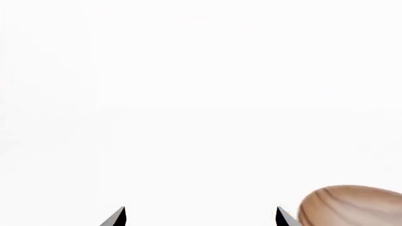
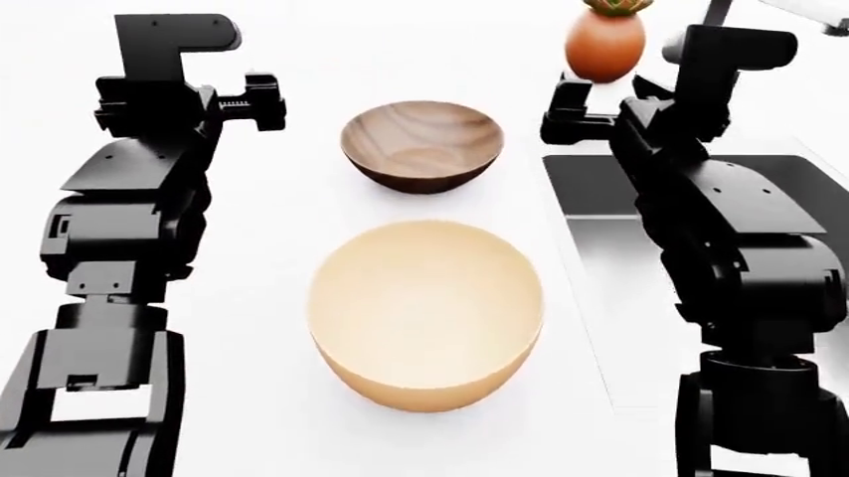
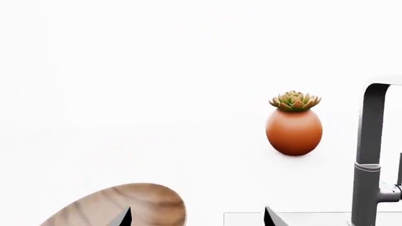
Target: Stack the bowls in the sink.
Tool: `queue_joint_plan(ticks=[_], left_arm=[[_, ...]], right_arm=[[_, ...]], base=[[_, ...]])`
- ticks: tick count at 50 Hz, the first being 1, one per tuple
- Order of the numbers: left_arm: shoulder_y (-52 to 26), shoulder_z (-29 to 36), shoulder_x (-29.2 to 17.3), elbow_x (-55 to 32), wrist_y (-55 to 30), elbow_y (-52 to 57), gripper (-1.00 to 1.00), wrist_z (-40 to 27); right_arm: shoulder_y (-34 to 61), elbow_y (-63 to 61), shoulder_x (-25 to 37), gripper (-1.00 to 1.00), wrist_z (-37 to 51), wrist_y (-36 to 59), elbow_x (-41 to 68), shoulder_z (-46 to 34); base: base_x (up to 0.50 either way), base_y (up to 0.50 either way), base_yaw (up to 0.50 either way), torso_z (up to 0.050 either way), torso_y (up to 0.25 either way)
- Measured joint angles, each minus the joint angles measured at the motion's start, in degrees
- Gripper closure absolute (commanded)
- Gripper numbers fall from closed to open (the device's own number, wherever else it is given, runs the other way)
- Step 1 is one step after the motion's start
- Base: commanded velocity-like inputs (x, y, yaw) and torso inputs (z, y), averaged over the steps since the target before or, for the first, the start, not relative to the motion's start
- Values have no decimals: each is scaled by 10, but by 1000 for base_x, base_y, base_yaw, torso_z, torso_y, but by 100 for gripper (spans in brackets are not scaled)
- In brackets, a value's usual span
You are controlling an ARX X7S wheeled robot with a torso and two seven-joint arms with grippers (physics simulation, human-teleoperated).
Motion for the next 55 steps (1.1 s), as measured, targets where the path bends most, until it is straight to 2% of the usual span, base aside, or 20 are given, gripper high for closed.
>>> queue_joint_plan(ticks=[8,19,23,34,45,55], left_arm=[[2,2,-2,-4,-8,7,-100,4],[11,-6,-7,-28,-46,53,-100,18],[18,-2,-17,-47,-86,113,-100,36],[15,15,-59,-129,-261,288,-100,101],[3,39,-90,-157,-333,365,-100,131],[-28,58,-116,-194,-401,411,-100,172]], right_arm=[[2,0,-2,-100,-1,2,5,0],[15,15,-3,-100,0,23,11,-6],[25,24,-3,-100,4,37,8,-14],[64,53,-12,-100,4,71,8,-33],[92,54,-17,-100,6,89,17,-33],[108,45,-17,-100,10,103,27,-29]], base=[[500,0,0,0,1],[0,0,0,0,1],[0,0,0,0,0],[0,0,0,0,0],[0,0,0,-4,-249],[0,0,0,0,0]])
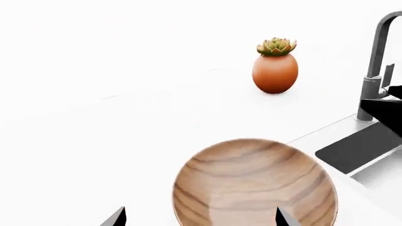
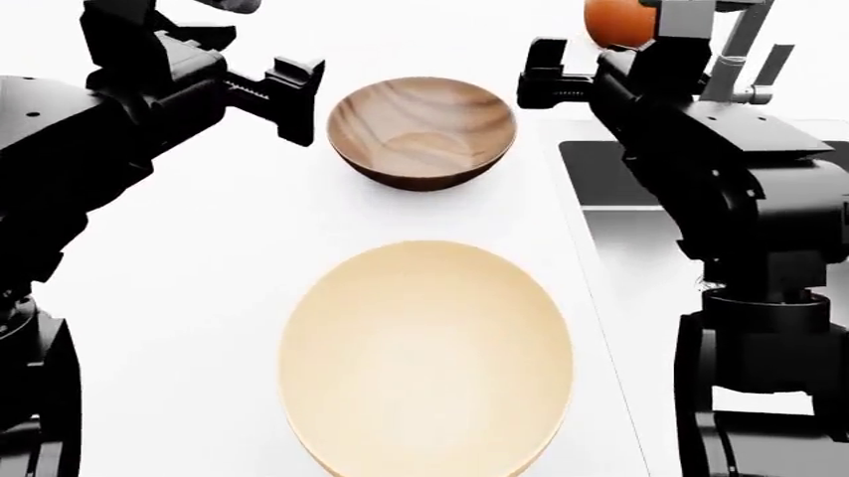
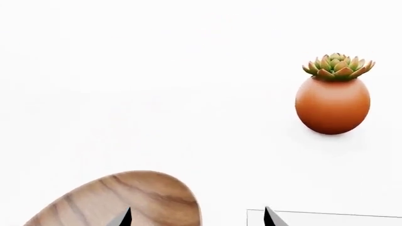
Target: Stack the bowls in the sink.
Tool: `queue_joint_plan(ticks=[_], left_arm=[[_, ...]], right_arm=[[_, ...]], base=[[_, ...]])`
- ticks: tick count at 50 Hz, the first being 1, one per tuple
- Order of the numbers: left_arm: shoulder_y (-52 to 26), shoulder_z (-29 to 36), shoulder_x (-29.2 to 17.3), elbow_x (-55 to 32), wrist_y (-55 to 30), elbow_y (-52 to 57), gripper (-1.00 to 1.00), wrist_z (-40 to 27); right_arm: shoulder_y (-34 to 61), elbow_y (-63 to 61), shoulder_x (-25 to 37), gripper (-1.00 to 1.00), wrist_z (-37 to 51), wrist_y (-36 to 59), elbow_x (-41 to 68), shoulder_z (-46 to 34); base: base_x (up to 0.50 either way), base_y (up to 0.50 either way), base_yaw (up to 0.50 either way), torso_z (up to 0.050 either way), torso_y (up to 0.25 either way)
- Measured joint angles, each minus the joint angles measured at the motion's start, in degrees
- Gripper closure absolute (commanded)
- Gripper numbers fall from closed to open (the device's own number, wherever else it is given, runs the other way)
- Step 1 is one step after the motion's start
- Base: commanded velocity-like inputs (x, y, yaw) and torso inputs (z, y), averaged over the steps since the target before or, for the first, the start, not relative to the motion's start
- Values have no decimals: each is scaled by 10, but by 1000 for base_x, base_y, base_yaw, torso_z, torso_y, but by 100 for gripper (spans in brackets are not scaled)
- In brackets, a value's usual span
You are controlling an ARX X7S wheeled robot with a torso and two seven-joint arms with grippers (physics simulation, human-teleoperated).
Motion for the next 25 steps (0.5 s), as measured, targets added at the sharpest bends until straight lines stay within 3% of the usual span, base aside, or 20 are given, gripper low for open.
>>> queue_joint_plan(ticks=[12,25], left_arm=[[-26,19,-20,-28,-44,32,-100,30],[-31,30,-26,-37,-55,43,-100,37]], right_arm=[[56,92,-17,-100,-20,10,8,-5],[144,328,-52,-100,-77,-13,-16,-51]], base=[[0,0,0,0,0],[0,0,0,0,0]])
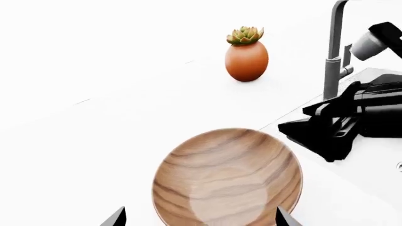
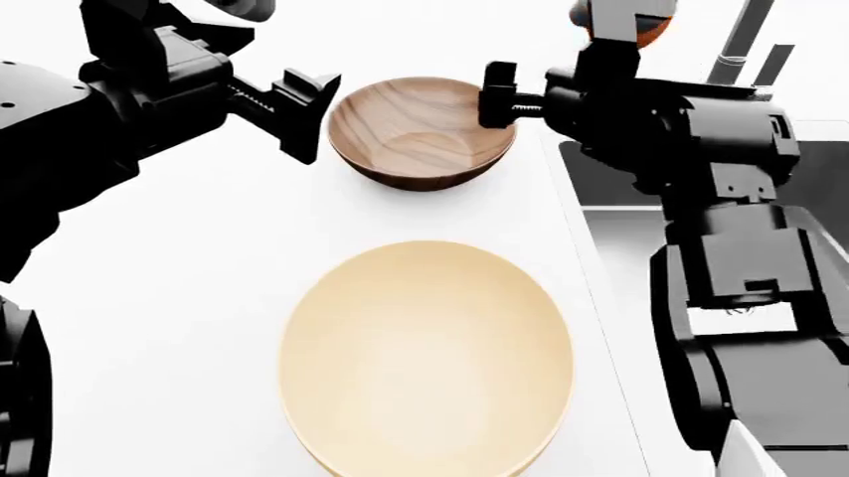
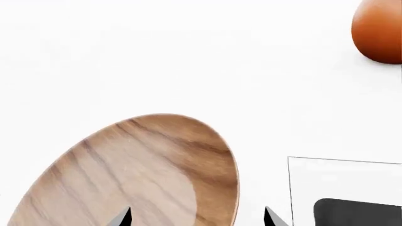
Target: Stack the bowls in the sink.
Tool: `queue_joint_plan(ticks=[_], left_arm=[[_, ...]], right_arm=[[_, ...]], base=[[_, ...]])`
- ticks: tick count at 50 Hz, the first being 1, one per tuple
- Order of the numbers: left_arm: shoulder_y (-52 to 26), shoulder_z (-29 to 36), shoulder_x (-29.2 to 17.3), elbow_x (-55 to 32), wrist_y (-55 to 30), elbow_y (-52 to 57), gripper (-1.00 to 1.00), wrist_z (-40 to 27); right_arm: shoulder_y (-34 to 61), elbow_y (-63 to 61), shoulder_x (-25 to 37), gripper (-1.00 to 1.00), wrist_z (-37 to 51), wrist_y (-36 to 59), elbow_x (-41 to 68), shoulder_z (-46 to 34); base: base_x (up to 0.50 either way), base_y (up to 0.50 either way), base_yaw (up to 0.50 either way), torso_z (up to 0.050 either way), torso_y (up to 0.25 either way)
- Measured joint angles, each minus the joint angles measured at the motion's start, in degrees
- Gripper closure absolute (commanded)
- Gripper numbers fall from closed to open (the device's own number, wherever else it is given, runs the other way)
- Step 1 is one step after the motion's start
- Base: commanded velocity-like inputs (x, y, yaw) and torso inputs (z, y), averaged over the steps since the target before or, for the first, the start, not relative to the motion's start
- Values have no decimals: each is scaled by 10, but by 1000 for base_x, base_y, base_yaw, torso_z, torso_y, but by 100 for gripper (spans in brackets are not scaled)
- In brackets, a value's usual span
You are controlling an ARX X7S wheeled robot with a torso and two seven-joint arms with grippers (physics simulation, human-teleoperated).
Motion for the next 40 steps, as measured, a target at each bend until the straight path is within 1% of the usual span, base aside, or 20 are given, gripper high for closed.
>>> queue_joint_plan(ticks=[7,15,26,40], left_arm=[[2,5,-2,-1,2,0,-100,2],[4,10,-3,-2,6,-1,-100,2],[6,16,-3,-2,13,-5,-100,2],[10,23,-4,-2,18,-7,-100,1]], right_arm=[[41,117,-20,-100,-26,-31,-14,-17],[59,189,-36,-100,-42,-52,-31,-13],[48,229,-50,-100,-54,-68,-74,31],[22,241,-59,-100,-64,-75,-131,105]], base=[[0,0,0,0,0],[0,0,0,0,0],[0,0,0,0,0],[0,0,0,0,0]])
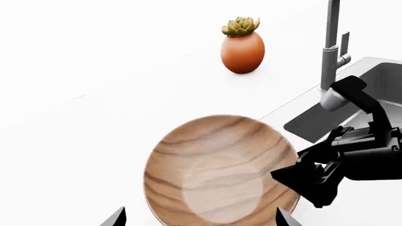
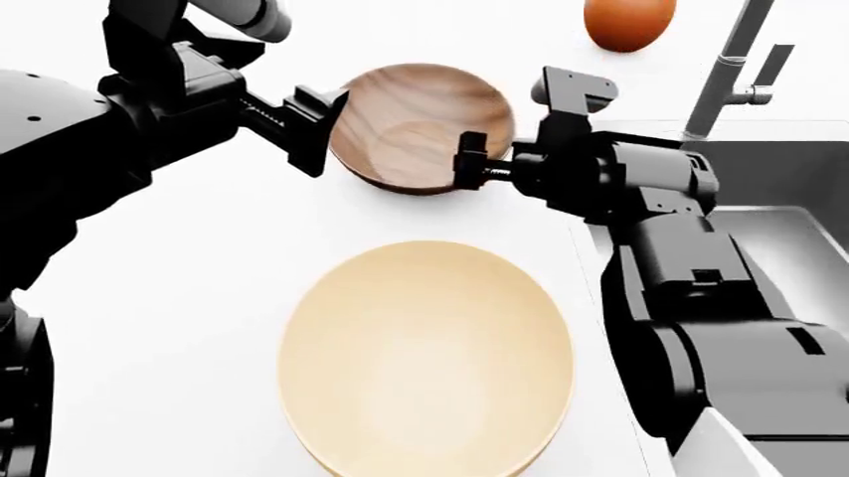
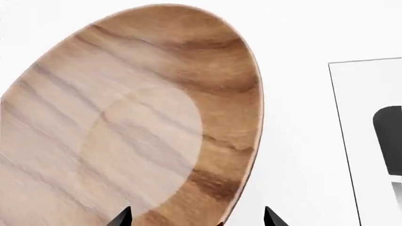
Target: Stack the bowls in the sink.
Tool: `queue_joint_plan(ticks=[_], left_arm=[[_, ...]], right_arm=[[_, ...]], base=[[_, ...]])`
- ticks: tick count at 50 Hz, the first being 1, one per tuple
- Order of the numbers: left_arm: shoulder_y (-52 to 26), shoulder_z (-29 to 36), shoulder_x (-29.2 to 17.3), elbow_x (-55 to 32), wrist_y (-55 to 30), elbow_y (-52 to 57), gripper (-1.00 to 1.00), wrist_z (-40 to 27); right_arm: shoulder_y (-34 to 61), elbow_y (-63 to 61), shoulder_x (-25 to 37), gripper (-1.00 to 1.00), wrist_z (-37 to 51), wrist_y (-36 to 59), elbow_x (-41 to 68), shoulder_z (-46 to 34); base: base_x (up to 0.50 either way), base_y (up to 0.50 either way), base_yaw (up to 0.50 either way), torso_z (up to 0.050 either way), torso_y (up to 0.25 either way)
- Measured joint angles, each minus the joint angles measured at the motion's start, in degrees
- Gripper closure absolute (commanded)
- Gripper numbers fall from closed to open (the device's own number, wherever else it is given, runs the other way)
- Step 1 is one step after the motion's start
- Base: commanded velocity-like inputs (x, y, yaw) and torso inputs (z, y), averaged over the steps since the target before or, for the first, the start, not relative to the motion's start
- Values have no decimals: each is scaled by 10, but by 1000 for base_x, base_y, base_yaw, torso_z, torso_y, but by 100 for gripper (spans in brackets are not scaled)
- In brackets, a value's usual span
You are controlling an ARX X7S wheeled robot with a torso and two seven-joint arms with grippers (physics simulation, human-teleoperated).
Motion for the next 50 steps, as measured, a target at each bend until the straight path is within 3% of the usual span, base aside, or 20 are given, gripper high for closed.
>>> queue_joint_plan(ticks=[9,10,25,50], left_arm=[[2,6,-1,1,4,-2,-100,-1],[2,6,-1,1,4,-2,-100,-1],[6,13,-5,2,12,-4,-100,-3],[10,7,-7,2,18,-6,-100,-15]], right_arm=[[-13,3,-3,-100,-4,2,-9,19],[-14,3,-3,100,-4,3,-8,19],[-18,3,-5,100,-9,-6,11,23],[12,8,0,100,-25,-41,-33,96]], base=[[0,0,0,0,0],[0,0,0,0,0],[0,0,0,0,0],[0,0,0,0,0]])
